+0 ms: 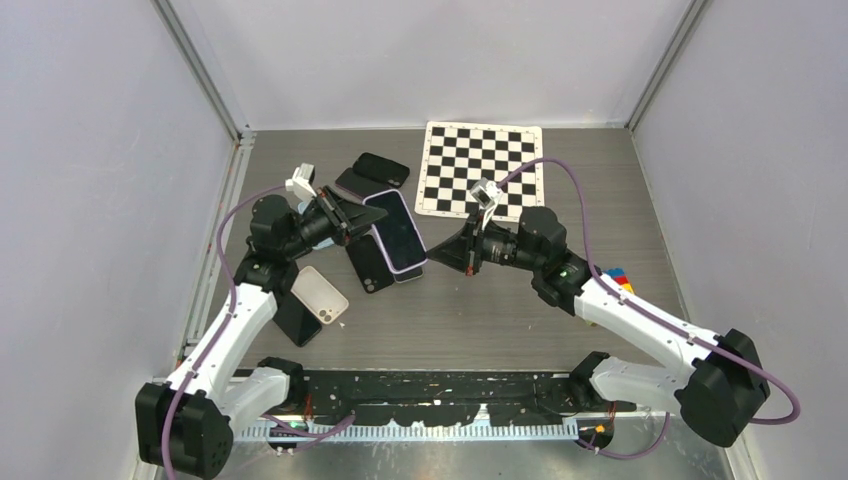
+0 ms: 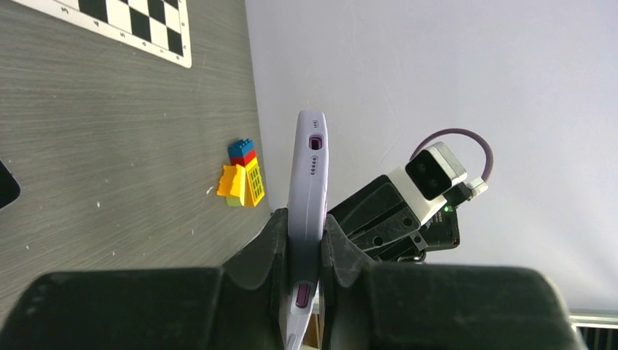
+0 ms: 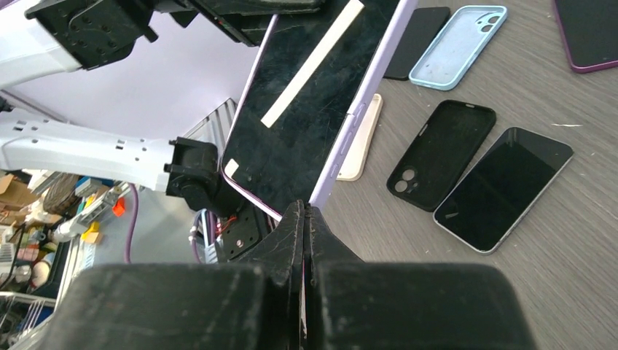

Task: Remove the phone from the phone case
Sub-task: Remove the phone case from the phone.

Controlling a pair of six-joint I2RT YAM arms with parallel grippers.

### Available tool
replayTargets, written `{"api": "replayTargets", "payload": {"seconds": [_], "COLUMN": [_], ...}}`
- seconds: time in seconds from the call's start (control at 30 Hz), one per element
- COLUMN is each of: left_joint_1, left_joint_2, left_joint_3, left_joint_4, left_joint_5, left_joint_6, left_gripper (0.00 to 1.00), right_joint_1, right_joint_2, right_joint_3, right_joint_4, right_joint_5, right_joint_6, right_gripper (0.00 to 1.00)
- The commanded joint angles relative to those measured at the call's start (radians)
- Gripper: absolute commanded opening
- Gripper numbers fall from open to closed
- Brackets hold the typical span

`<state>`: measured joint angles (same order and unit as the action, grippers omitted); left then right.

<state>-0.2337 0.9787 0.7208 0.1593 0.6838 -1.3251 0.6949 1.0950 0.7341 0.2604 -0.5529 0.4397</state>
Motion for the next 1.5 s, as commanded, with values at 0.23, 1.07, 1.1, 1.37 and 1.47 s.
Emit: {"api": "replayTargets", "payload": {"seconds": [0.23,1.07,1.1,1.37,1.47], "left_joint_1": [-0.01,-0.006,-0.006,-0.006,-0.006], "left_joint_2": [-0.074,-0.064,-0.064,-0.071,-0.072], "left_joint_3": [0.094,0.079,0.078,0.077,0.075], "left_joint_4": [0.279,0.267,0.267,0.269,0.27], "left_joint_5": [0.053,0.027,0.031,0.053,0.062], "left_joint_6": [-0.196,-0.18,-0.18,-0.175,-0.174], "left_gripper": [0.0,0.0,0.0,0.0,0.0], "right_joint_1": [0.009,-0.009,-0.009,-0.01,-0.009], "right_joint_2": [0.082,-0.181,-0.18,-0.123,-0.108], "right_joint_3": [-0.027,0.039,0.045,0.088,0.094], "right_joint_4": [-0.231,-0.123,-0.111,0.055,0.111], "right_joint_5": [0.237,-0.097,-0.127,-0.197,-0.194], "right_joint_6": [-0.05,0.125,0.132,0.268,0.315], "right_gripper": [0.01,0.73,0.77,0.73,0.66]}}
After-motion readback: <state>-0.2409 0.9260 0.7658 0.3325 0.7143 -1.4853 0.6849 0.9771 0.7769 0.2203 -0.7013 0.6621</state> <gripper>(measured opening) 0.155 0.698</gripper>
